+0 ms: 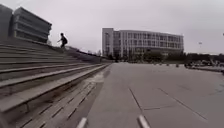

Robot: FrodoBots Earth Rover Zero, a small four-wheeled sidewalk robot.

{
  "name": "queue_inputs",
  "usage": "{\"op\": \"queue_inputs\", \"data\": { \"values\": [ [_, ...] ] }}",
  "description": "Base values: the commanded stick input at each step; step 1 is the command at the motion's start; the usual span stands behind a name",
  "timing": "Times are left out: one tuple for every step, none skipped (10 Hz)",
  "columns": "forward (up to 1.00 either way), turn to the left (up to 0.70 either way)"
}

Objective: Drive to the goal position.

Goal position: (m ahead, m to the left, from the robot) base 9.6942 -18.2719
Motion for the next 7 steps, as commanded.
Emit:
{"op": "queue_inputs", "data": {
  "values": [
    [0.70, 0.00],
    [0.70, 0.00],
    [0.70, 0.00],
    [0.70, 0.00],
    [0.70, 0.00],
    [0.70, 0.00],
    [0.70, 0.00]
  ]
}}
